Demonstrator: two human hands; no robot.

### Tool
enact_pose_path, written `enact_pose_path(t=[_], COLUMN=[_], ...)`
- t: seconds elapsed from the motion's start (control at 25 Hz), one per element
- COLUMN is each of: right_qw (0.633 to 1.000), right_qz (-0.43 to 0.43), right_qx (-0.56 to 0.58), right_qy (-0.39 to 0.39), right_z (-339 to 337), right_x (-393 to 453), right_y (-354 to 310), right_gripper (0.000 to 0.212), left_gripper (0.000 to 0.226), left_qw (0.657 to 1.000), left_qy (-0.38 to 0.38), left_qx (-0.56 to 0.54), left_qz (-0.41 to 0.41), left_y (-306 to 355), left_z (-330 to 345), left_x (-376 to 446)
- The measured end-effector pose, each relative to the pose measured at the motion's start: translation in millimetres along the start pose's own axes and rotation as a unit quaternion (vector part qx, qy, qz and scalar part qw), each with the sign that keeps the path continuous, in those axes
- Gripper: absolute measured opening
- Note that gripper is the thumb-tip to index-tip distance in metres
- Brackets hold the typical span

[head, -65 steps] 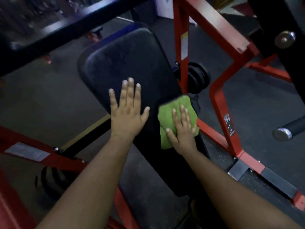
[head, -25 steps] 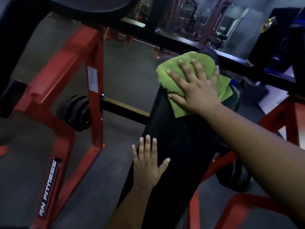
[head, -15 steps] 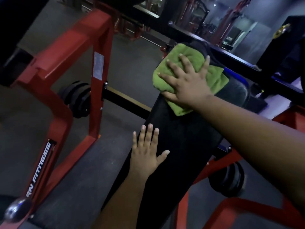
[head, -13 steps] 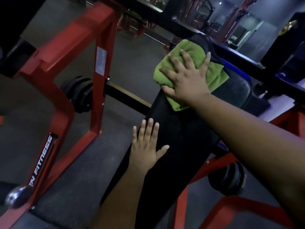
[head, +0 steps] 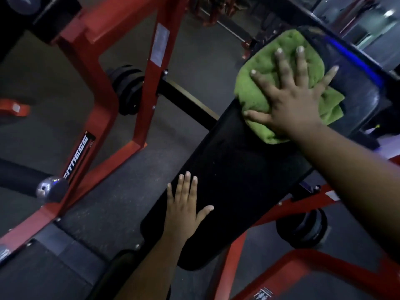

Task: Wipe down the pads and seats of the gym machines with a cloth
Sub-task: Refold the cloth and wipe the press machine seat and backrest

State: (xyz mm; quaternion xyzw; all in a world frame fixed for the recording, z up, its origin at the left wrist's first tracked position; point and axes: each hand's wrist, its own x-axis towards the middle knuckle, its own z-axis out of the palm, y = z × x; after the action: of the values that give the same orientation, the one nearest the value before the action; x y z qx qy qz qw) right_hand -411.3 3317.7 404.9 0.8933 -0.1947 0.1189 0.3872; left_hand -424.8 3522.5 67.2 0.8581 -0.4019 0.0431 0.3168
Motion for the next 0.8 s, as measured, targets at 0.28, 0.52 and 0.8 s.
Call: enact_pose_path(t=[0.28, 0.52, 0.8], right_qw=[0.987, 0.982, 0.994], right_qz=[-0.162, -0.182, -0.017], right_qx=[0.005, 0.046, 0.102], right_qy=[-0.025, 0.008, -0.021], right_z=[55.4, 35.9, 57.0], right_x=[-112.4, -72.8, -124.7], right_y=[-160.2, -80.7, -166.4], right_gripper=[0.075, 0.076, 0.081], left_gripper=[0.099, 0.099, 0.100], left_qw=[0.996, 0.987, 0.990], left_qy=[-0.042, -0.095, -0.087], left_qx=[-0.035, -0.049, -0.040], left_qz=[-0.075, -0.117, -0.099], left_y=[-36.1, -43.0, -59.4], left_z=[30.8, 33.0, 40.5], left_x=[-66.6, -88.5, -98.1])
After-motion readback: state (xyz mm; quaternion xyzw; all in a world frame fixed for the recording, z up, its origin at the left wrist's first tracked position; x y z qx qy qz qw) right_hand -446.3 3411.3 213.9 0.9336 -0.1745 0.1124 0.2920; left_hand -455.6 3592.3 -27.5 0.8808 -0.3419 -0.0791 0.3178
